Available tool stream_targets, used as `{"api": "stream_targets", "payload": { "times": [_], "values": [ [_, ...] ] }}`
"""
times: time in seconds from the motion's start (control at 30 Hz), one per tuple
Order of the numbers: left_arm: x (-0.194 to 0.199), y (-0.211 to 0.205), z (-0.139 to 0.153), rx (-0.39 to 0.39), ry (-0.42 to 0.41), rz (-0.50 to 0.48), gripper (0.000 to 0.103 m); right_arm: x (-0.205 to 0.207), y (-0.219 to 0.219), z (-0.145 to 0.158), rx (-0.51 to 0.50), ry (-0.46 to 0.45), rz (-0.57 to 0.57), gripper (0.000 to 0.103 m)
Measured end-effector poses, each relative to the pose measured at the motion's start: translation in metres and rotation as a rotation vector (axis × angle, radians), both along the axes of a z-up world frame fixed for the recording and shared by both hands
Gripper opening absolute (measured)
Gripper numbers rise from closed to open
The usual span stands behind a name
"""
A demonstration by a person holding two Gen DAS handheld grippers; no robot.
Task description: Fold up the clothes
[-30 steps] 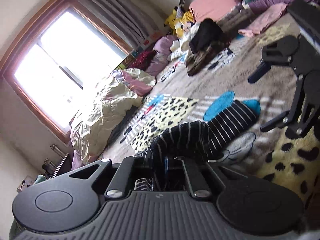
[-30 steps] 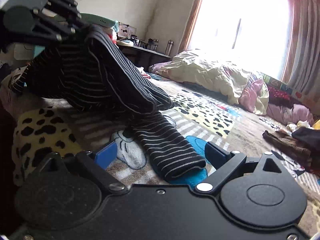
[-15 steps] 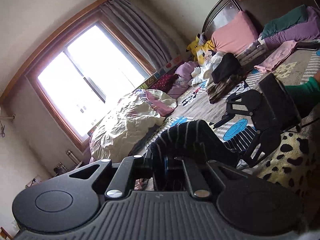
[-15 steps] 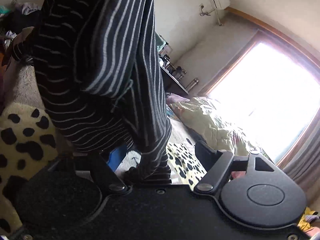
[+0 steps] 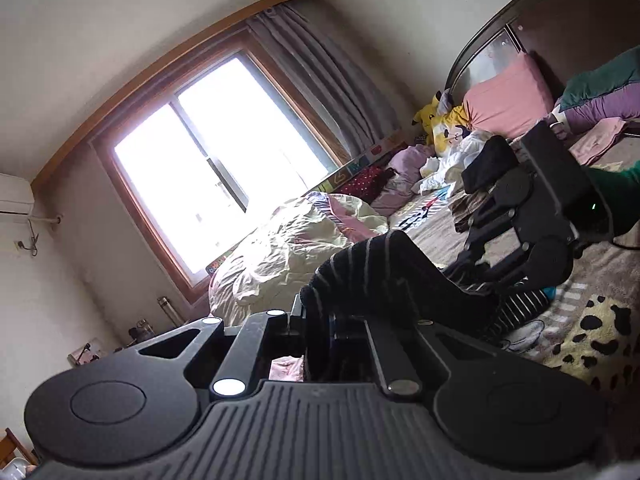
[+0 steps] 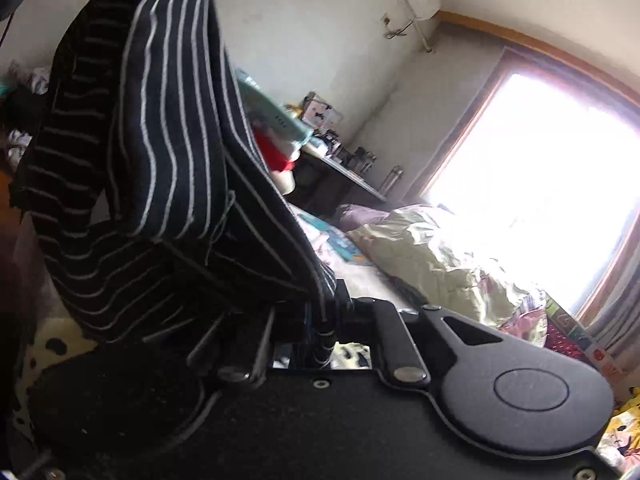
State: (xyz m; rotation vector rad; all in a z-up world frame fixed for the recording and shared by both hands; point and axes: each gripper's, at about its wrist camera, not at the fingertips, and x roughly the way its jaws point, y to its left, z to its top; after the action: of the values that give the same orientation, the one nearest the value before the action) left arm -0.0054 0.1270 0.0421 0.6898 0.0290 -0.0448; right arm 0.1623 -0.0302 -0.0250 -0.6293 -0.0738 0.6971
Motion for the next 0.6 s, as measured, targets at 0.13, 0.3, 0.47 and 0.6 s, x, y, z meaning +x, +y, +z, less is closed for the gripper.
{"api": "stream_targets", "payload": {
  "times": [0.13,0.3,0.47,0.6],
  "values": [
    [0.006,-0.013,0.031,0.040,-0.101,0.031,0.010,-0.014,-0.036,0.066,0.026,-0.147,-0.082,0.008],
    [0.011,-0.044,0.075,0.155,-0.258,0.065,0.010,-0.053,-0.078,0.151,0.004,-0.377,-0.185,0.007],
    [0.005,-0.079,0.103,0.236,-0.374,0.051,0.010,-0.095,-0.113,0.200,-0.081,-0.508,-0.271,0.007],
    [-0.002,-0.098,0.106,0.207,-0.382,0.001,0.010,-0.121,-0.136,0.200,-0.141,-0.527,-0.298,0.007]
  ]
}}
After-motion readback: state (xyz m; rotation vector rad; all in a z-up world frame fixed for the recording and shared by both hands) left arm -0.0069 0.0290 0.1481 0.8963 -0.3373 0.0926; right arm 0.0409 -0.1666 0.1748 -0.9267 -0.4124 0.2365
